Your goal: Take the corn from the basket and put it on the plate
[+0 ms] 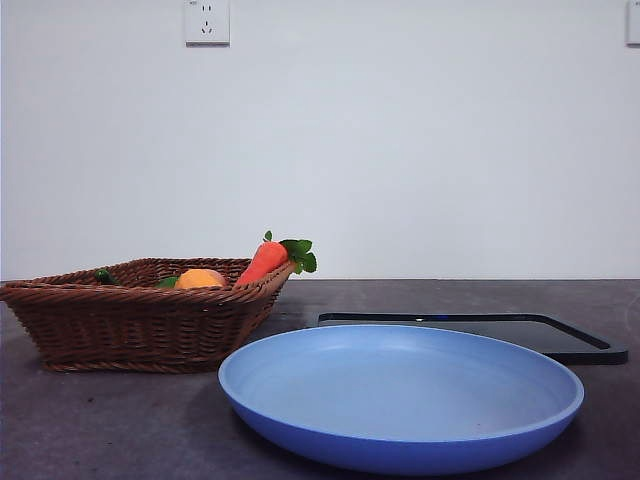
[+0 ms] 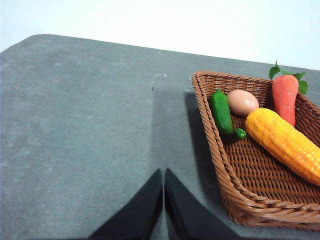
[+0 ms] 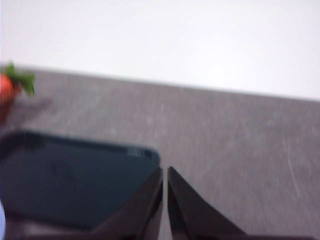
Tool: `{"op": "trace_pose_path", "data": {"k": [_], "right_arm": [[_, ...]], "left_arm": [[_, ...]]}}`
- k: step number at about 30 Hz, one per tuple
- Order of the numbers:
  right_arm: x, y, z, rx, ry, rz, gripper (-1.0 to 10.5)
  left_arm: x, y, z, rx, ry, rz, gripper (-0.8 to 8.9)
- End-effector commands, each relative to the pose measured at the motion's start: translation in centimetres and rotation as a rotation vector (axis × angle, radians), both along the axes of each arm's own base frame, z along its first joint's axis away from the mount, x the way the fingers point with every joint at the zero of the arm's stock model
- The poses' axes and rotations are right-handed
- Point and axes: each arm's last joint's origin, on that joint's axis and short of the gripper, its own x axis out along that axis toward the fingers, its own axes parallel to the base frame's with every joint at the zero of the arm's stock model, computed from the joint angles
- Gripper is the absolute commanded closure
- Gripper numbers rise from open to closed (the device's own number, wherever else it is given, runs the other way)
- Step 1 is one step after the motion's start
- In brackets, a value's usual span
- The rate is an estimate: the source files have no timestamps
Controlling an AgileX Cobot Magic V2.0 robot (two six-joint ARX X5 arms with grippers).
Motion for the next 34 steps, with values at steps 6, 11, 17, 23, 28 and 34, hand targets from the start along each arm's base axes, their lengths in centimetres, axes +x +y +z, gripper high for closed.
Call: {"op": "trace_pose_path", "data": {"k": [6, 11, 17, 23, 28, 34], "right_arm": [[0.0, -0.1, 0.4, 0.269, -0.024, -0.046, 9.4], [-0.2, -0.1, 1.4, 0.405, -0.015, -0.037, 9.4], [-1.3, -0.1, 5.1, 0.4, -0.012, -0.057, 9.4], [-1.9, 0.1, 9.4, 0.34, 0.057, -0.034, 9.4], [-1.6, 0.3, 12.1, 0.272, 0.226, 0.035, 9.4], [-0.5, 0.7, 14.3, 0.229, 0.489, 0.182, 9.4]], "left_arm": [[0.0, 0.0, -0.1, -0.176, 0.006, 0.024, 8.06], [-0.3, -0.2, 1.7, -0.254, -0.031, -0.018, 8.06], [-1.0, -0.3, 5.2, -0.311, -0.051, -0.043, 8.06], [-1.1, -0.5, 8.7, -0.327, 0.016, -0.134, 8.06], [-0.7, -0.9, 11.3, -0.305, 0.133, -0.259, 8.06], [-0.3, -1.2, 13.5, -0.257, 0.238, -0.368, 8.06]]}}
